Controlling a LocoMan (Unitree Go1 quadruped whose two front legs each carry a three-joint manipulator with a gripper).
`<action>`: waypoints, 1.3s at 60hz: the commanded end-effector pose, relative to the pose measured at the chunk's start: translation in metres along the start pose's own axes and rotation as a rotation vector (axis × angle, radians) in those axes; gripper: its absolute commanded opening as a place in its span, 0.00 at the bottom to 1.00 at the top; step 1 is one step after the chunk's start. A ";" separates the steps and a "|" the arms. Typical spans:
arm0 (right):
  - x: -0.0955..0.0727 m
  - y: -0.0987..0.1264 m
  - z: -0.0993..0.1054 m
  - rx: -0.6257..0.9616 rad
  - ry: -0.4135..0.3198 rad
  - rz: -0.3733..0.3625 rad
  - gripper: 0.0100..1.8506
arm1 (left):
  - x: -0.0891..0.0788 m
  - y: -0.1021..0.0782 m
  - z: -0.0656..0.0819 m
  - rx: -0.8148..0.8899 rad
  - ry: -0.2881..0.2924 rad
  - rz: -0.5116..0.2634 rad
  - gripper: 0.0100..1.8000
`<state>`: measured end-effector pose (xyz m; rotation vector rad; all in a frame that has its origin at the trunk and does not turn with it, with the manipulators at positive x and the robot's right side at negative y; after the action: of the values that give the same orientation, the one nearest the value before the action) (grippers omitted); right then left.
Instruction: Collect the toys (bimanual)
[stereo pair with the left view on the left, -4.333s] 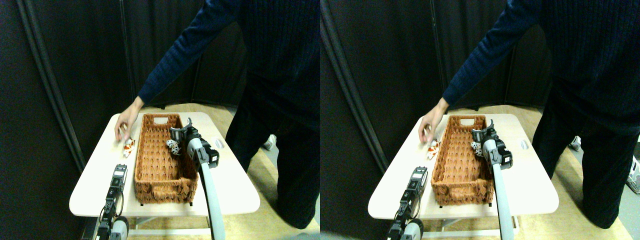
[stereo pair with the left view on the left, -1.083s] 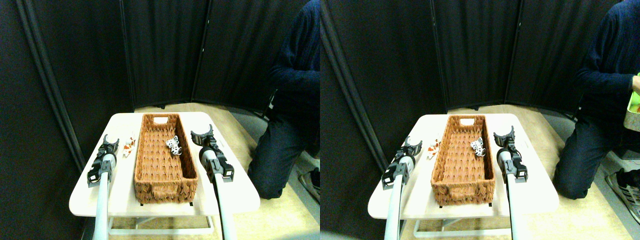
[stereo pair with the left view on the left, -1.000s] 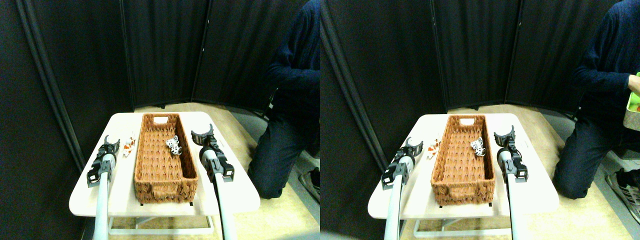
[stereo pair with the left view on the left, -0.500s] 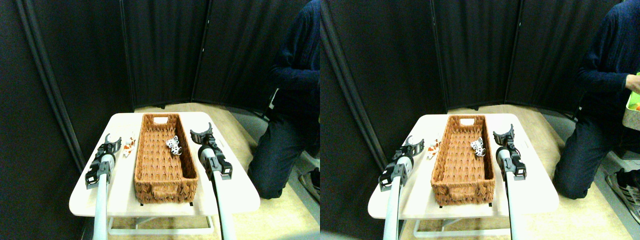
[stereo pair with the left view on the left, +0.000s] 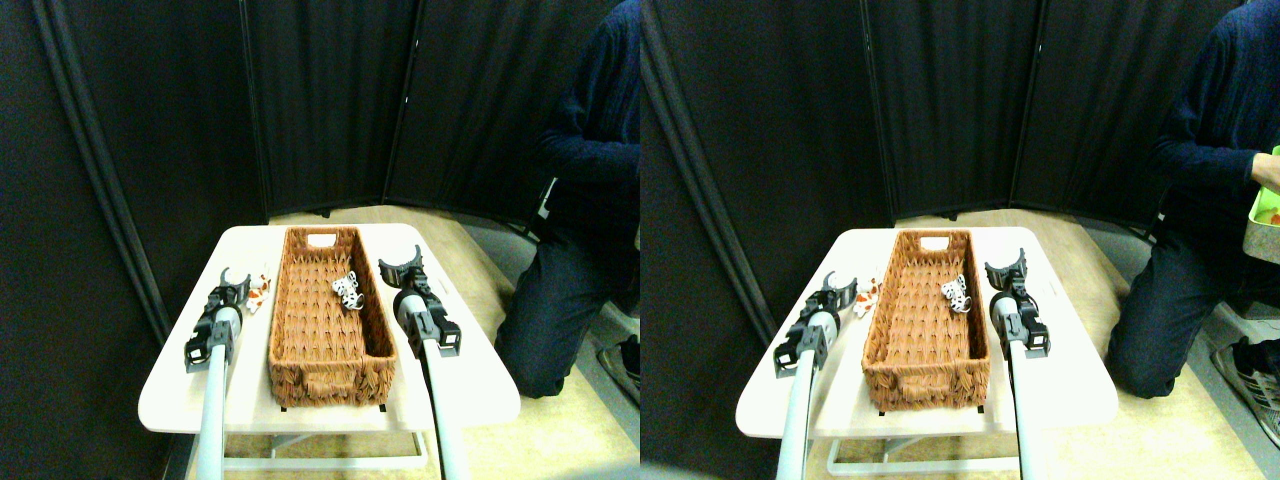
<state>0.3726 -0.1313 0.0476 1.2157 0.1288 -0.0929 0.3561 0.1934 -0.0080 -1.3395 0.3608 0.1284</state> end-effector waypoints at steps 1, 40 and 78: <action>0.000 0.006 0.001 -0.002 -0.016 0.028 0.36 | 0.006 -0.005 -0.007 -0.030 0.019 -0.033 0.19; 0.003 0.004 0.003 -0.031 -0.028 0.029 0.38 | 0.006 -0.003 -0.024 -0.010 0.044 0.004 0.24; 0.003 0.004 0.004 -0.041 -0.022 0.053 0.39 | 0.034 0.009 -0.025 -0.020 0.069 0.077 0.24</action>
<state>0.3748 -0.1361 0.0456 1.1705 0.1076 -0.0933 0.3766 0.1727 -0.0342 -1.3590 0.4909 0.1894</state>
